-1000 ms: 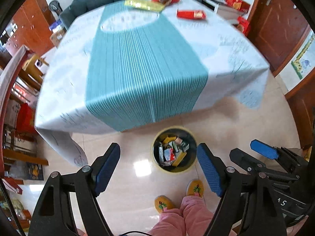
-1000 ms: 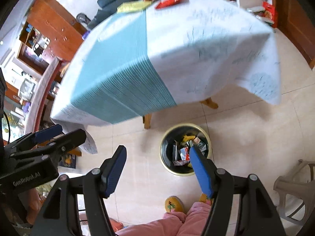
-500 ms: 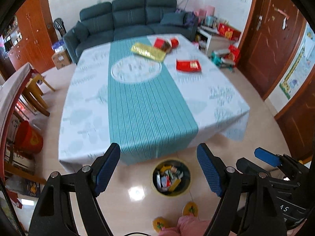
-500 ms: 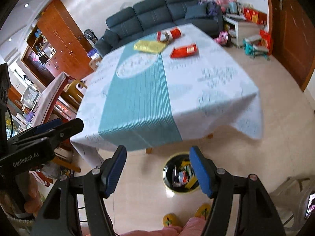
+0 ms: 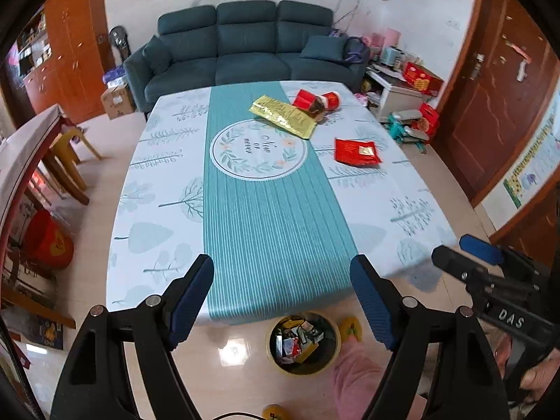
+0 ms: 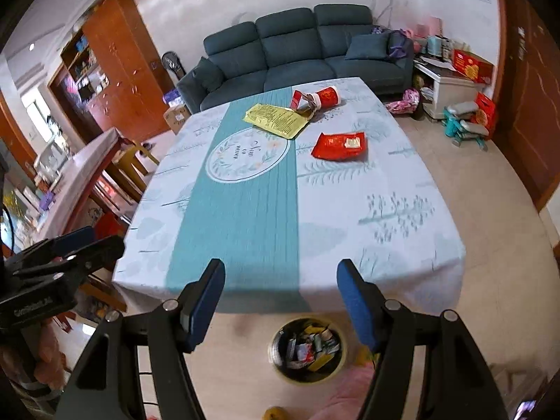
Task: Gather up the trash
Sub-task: 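Move both tools back over the table toward the red packet, then grasp the red snack packet with the right tool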
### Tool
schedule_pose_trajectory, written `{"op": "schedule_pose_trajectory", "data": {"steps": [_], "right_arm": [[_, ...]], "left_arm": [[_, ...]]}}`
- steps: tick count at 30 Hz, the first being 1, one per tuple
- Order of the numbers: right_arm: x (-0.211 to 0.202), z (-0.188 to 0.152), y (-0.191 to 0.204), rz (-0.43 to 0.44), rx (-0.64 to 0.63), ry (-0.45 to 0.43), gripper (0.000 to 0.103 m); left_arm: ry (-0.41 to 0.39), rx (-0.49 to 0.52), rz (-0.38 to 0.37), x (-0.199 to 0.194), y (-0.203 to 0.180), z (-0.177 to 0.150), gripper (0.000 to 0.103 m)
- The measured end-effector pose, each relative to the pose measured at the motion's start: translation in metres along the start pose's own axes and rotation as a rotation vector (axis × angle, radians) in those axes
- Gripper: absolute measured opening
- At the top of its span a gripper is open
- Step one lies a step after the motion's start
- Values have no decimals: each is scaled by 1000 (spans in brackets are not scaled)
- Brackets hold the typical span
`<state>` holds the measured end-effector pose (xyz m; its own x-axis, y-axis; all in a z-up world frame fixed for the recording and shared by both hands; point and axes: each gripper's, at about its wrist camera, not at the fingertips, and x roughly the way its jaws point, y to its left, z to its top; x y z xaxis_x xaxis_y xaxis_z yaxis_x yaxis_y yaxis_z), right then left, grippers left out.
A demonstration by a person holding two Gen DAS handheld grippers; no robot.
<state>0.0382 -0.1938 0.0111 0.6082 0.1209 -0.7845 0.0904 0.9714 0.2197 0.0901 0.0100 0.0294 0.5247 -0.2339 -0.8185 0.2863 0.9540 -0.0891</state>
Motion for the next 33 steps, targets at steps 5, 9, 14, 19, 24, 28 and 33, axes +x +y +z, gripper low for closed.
{"op": "schedule_pose_trajectory", "data": {"steps": [5,9,14,19,24,28,33], "right_arm": [[53,54,-26,29,-89,44,67],[100,99,-52,55,-177,103,67],[164,153,-82,72,-350,220,67],[213,184,-97,75,-553,286,78],[256,203,-99,182,-679,365,80],[278,195,-93,209,-757,422,80],[291,180,-85,254,-846,464,81]], "left_arm": [[35,-77,39,48,-1,37,79],[111,-192,63,94,-6,72,79],[166,-283,85,143,-26,109,79],[240,-338,108,181,-41,128,79],[296,-354,142,202,-47,131,79],[334,-412,149,217,-43,131,79],[353,-420,154,228,-45,137,79]]}}
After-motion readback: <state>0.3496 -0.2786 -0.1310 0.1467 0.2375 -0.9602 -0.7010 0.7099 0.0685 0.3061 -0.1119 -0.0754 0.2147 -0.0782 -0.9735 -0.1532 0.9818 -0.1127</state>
